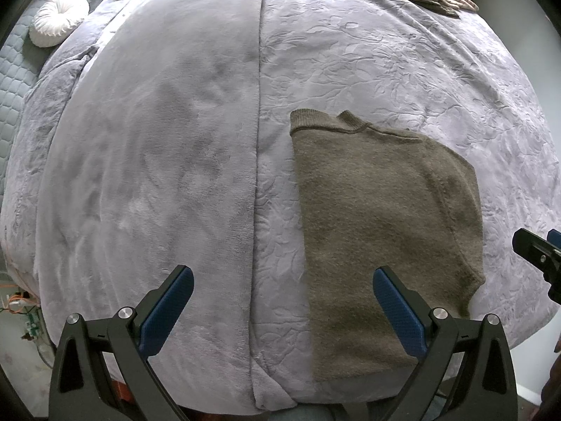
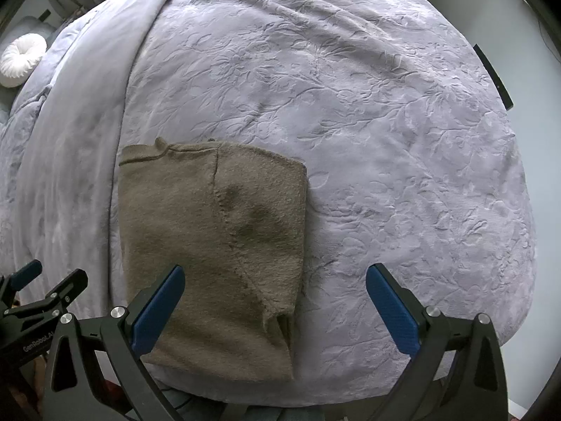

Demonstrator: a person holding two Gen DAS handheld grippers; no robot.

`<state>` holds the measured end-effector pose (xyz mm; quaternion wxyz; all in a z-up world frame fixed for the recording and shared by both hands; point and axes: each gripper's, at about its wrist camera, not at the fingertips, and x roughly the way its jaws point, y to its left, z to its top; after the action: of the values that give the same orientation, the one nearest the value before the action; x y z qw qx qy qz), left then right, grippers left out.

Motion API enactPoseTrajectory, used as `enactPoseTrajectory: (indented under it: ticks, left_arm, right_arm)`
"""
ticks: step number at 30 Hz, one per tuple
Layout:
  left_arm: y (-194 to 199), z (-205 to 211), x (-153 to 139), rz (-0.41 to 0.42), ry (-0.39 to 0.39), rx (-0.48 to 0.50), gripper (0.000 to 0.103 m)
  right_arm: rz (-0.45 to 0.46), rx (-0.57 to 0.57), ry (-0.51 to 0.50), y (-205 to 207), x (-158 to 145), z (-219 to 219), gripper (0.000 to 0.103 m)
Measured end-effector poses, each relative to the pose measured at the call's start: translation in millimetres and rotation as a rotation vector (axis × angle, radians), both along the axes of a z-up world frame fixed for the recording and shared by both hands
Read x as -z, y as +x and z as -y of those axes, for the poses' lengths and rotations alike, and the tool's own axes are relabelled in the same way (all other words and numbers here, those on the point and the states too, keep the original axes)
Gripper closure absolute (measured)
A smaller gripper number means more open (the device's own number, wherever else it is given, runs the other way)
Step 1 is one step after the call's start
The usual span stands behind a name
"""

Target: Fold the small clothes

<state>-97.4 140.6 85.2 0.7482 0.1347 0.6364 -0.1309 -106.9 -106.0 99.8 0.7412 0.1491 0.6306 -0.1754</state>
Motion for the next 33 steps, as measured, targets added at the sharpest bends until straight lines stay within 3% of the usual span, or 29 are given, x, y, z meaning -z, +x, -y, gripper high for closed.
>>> enactPoseTrajectory:
  ticks: [33]
  left_arm:
    - [-0.9,0.7,-1.4,0.002,0.003,0.007,0.001]
  right_arm:
    - [-0.002,0.0,0.001,0.7,0.6,-0.7,0.0]
